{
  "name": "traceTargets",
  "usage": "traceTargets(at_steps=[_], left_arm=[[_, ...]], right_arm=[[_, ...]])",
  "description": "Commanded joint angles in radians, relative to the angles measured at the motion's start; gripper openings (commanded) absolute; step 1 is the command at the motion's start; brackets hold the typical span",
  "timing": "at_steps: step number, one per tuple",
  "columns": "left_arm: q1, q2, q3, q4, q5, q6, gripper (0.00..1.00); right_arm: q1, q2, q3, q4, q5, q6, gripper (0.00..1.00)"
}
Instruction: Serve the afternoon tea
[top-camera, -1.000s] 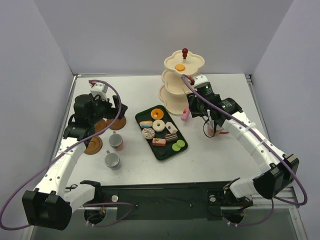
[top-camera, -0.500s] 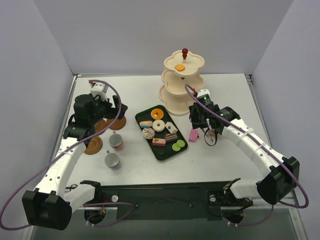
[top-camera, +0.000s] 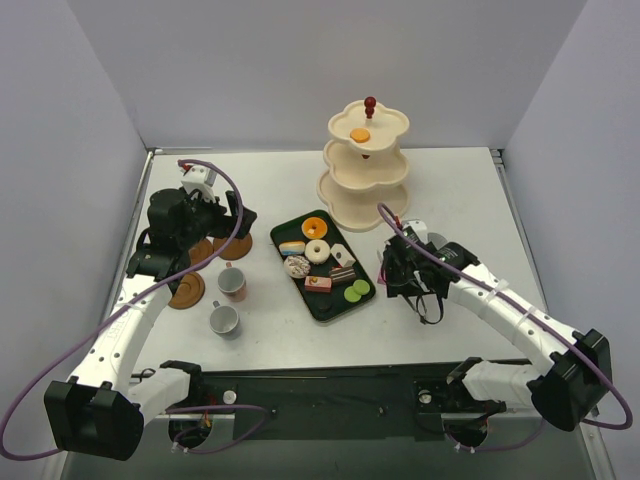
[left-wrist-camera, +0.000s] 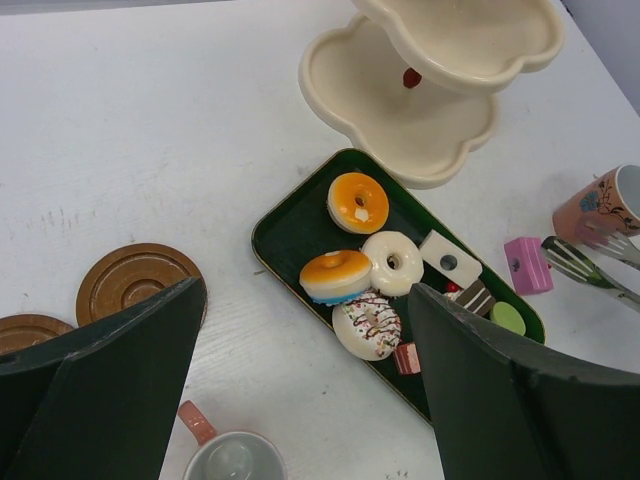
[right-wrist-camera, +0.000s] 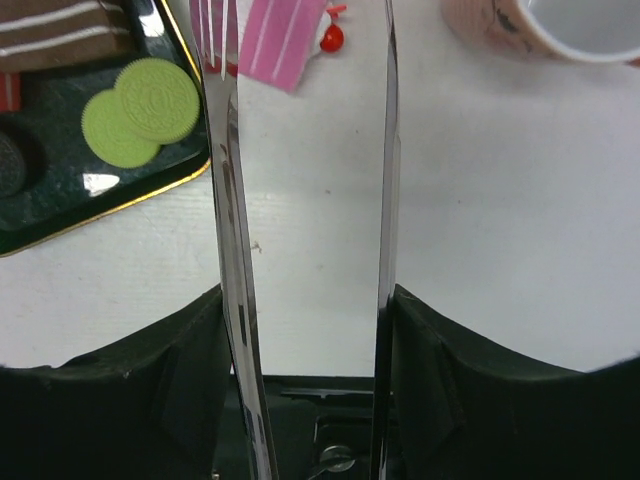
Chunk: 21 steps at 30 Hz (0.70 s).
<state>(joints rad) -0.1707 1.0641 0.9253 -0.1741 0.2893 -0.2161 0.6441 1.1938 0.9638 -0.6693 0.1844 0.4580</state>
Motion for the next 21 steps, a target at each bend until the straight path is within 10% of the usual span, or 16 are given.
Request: traceTargets(at_steps=[1, 21], left_arm=[[-0.006, -0.006, 0.018, 0.051, 0.017, -0.006, 0.94], [-0.010, -0.003, 0.018, 0.048, 0.014, -0.005, 0.94]], right_arm=[[0.011, -0.019, -0.037, -0.069, -0.005, 0.079, 0.54], [0.150, 0.075, -0.065, -0.030, 0.009, 0.211, 0.50]])
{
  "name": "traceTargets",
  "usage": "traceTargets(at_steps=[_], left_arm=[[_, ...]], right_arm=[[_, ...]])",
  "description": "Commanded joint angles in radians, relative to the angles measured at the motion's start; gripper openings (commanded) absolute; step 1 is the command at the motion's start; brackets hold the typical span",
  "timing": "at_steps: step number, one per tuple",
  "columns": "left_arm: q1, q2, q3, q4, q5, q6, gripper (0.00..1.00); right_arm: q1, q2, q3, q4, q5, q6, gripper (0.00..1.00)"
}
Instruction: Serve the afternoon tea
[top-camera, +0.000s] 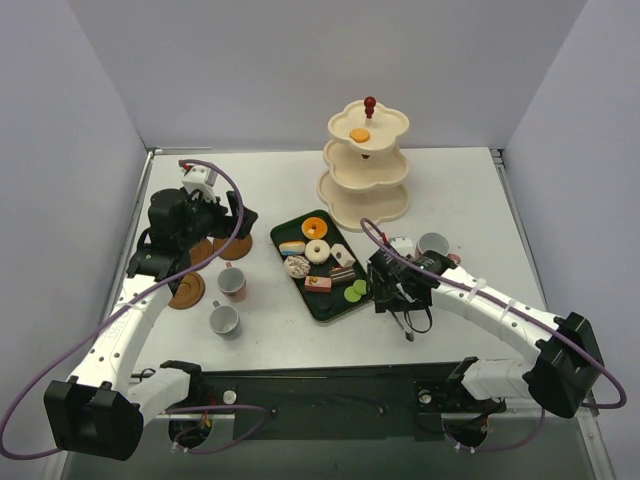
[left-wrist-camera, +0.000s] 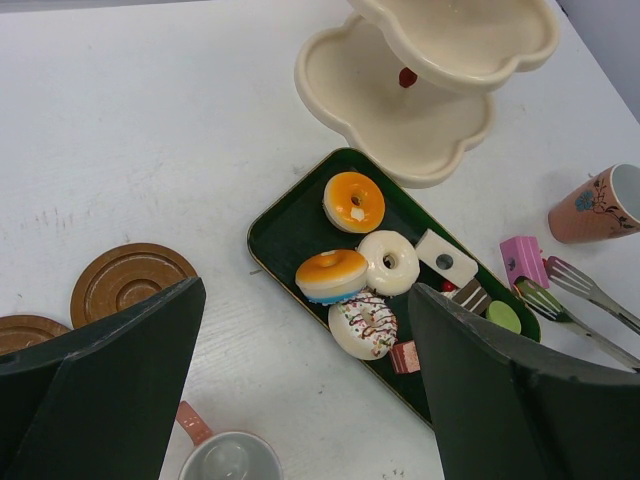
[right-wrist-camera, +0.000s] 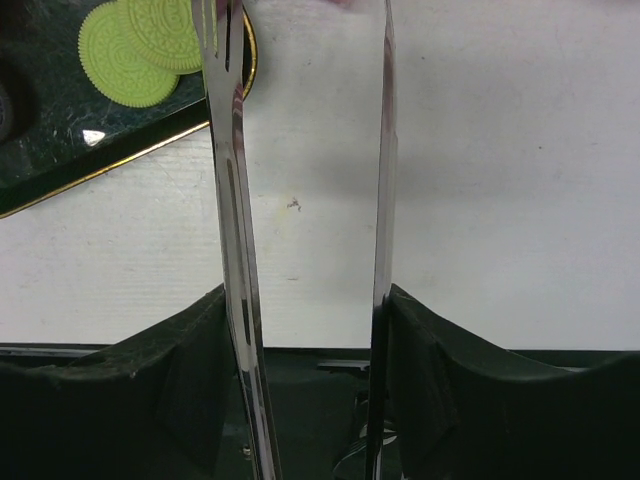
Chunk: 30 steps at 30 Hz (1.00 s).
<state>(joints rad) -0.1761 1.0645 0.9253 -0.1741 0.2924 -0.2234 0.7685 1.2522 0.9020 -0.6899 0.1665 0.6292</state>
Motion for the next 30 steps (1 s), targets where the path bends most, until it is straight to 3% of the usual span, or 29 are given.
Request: traceTargets(at_steps=[1, 30], left_arm=[[-0.005, -0.001, 0.018, 0.048, 0.010, 0.002, 0.94], [-0.003, -0.006, 0.015, 0.050, 0.008, 0.004, 0.94]], right_arm=[[0.031, 0.018, -0.003, -0.010, 0.037, 0.043, 0.50], [0.043, 0.012, -0.034, -0.031, 0.119, 0.069, 0.45]])
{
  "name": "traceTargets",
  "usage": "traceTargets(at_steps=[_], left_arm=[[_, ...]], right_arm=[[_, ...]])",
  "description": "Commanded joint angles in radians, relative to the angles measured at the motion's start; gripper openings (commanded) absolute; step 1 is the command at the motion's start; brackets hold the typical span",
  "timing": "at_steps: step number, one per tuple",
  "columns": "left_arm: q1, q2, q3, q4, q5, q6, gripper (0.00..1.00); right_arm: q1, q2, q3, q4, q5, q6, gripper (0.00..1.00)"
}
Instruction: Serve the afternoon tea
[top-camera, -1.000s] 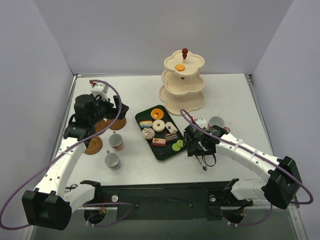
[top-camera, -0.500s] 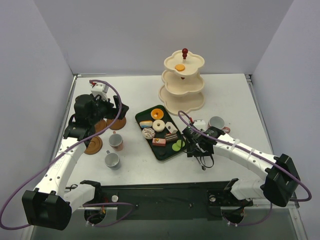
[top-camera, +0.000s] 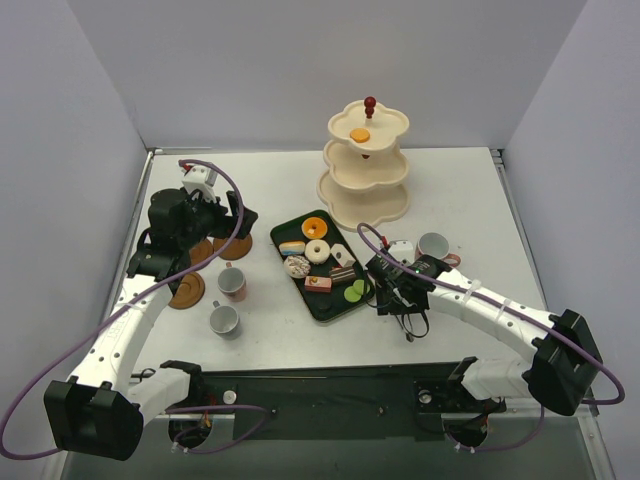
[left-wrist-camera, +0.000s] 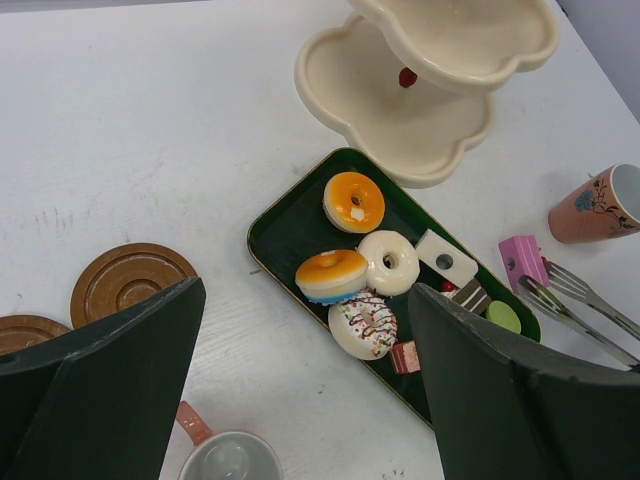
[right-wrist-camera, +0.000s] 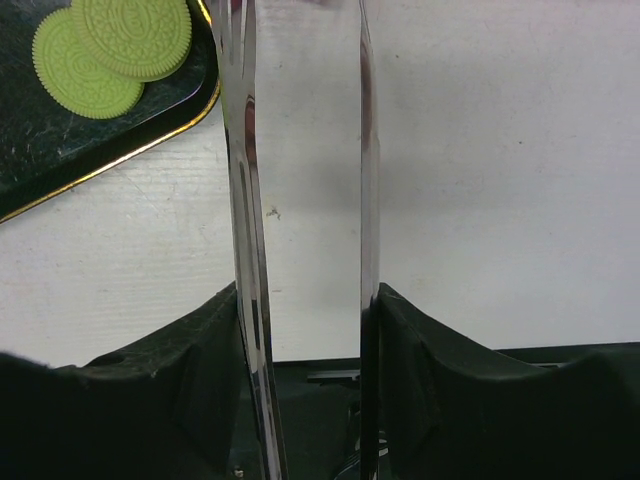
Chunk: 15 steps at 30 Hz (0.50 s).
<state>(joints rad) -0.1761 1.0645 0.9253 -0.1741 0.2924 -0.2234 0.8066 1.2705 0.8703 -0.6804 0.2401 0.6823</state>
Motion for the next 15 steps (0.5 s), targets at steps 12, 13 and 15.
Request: traceTargets(at_steps=[12, 13, 15], left_arm=[[-0.003, -0.009, 0.015, 0.050, 0.007, 0.004, 0.94], [-0.003, -0.009, 0.015, 0.050, 0.007, 0.004, 0.94], [-0.005, -0.011, 0.017, 0.048, 0.007, 0.004, 0.94]], right_arm=[[0.003, -0.055, 0.022, -0.073, 0.074, -0.001, 0.12], [0.000, -0.063, 0.038, -0.083, 0.082, -0.013, 0.11], [-0.004, -0.088, 0.062, -0.105, 0.087, -0.033, 0.09]])
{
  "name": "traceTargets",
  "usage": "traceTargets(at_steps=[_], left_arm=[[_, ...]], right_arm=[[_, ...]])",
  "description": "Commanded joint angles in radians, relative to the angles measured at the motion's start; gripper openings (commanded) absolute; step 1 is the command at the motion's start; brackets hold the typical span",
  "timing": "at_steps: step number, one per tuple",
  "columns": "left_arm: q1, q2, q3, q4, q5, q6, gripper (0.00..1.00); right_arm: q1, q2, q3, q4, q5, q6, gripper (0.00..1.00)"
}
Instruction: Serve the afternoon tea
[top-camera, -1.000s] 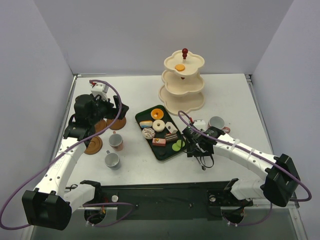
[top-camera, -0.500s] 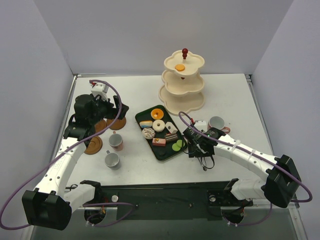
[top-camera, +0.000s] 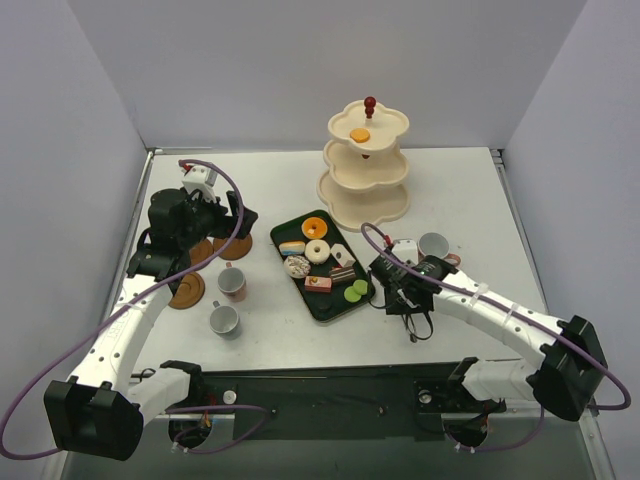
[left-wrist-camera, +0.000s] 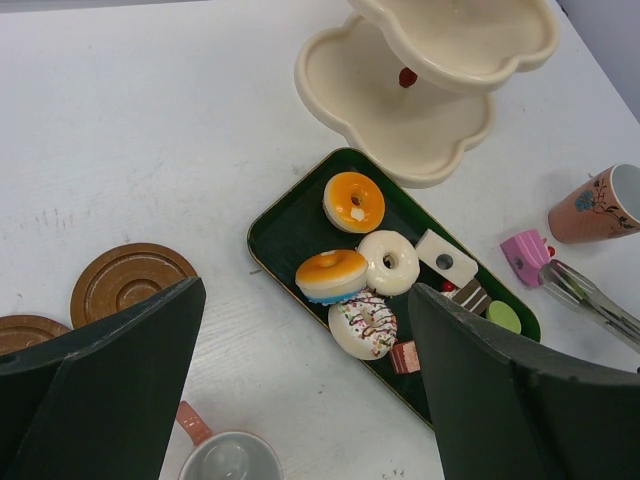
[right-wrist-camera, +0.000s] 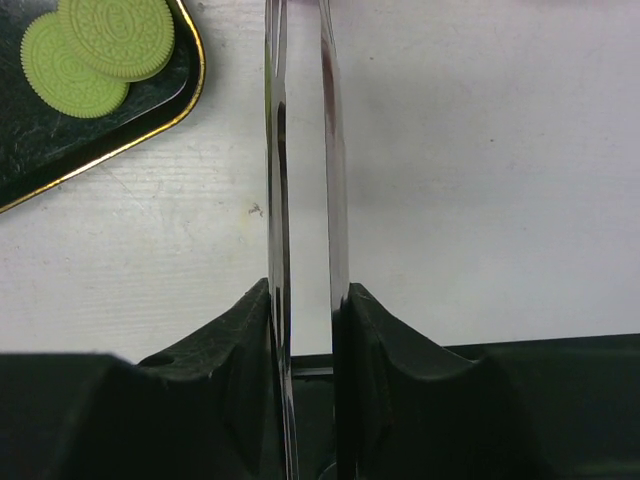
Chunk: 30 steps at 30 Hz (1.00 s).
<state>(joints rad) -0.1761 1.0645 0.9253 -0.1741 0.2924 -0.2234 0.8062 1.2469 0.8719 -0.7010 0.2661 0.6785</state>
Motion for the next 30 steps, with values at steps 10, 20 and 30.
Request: traceTargets(at_steps=[10, 20, 30], left_arm=[[-0.003, -0.020, 0.015, 0.048, 0.004, 0.004, 0.94], [-0.002, -0.018, 0.017, 0.047, 0.001, 0.007, 0.94], [-0.002, -0.006, 0.020, 0.045, 0.007, 0.004, 0.94]], right_arm=[[-0.146, -0.165, 0.308, -0.121, -0.031, -0.236, 0.08], [-0.297, 0.061, 0.619, -0.114, -0.111, -0.431, 0.08], [-0.374, 0.249, 0.783, -0.088, -0.130, -0.502, 0.07]])
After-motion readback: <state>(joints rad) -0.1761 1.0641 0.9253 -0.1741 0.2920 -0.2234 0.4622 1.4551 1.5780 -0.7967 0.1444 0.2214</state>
